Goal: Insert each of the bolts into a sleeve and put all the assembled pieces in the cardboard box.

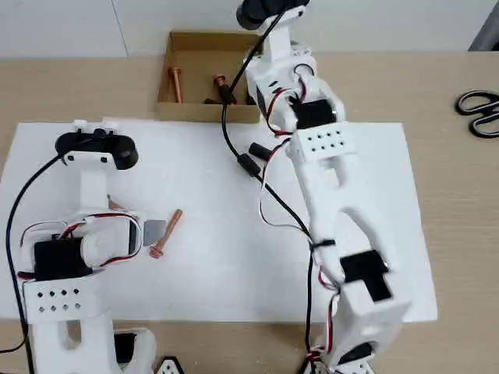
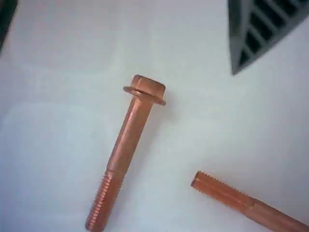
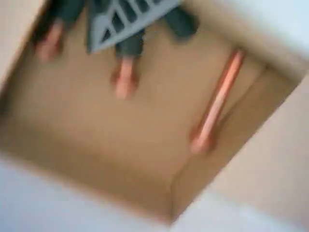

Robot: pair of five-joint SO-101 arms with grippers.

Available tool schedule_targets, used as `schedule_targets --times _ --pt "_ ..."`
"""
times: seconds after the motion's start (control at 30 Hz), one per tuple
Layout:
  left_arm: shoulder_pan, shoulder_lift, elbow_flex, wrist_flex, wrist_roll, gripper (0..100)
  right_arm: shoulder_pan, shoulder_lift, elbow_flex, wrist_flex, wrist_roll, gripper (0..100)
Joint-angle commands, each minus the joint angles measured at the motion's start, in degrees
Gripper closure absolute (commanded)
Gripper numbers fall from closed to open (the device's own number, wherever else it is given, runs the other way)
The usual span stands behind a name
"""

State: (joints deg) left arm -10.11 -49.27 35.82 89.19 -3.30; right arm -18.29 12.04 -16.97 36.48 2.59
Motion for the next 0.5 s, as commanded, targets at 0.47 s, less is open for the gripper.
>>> schedule_targets --times 0.47 --pt "-0.26 -0.53 -0.75 0.18 -0.09 71 -8.04 -14.9 -2.55 40.13 0.62 82.3"
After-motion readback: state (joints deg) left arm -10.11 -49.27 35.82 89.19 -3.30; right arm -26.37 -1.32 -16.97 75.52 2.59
